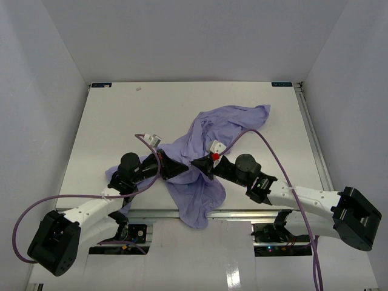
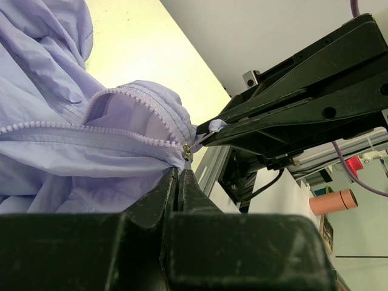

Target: Zip up the jacket

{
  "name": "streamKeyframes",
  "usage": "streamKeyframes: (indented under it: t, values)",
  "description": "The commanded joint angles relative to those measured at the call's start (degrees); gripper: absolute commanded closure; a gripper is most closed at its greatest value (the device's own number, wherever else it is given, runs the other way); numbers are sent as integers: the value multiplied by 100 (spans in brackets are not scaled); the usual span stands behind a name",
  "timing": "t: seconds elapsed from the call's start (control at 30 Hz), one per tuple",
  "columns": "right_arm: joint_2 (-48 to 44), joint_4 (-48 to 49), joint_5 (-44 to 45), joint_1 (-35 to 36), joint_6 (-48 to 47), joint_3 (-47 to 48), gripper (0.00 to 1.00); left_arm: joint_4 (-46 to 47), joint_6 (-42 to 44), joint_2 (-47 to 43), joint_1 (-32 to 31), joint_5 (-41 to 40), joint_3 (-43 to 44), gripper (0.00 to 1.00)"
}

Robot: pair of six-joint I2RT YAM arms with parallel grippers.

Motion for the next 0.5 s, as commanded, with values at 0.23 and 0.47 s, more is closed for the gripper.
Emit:
streamKeyframes:
  t: [0.23,0.47]
  values:
    - [256,1403,886,-158,32,-81,92,-223,65,-47,-10,443,-107,100]
    - [573,1812,1722,-255,298,37,92,-64,137,-114,-10,596,-221,100]
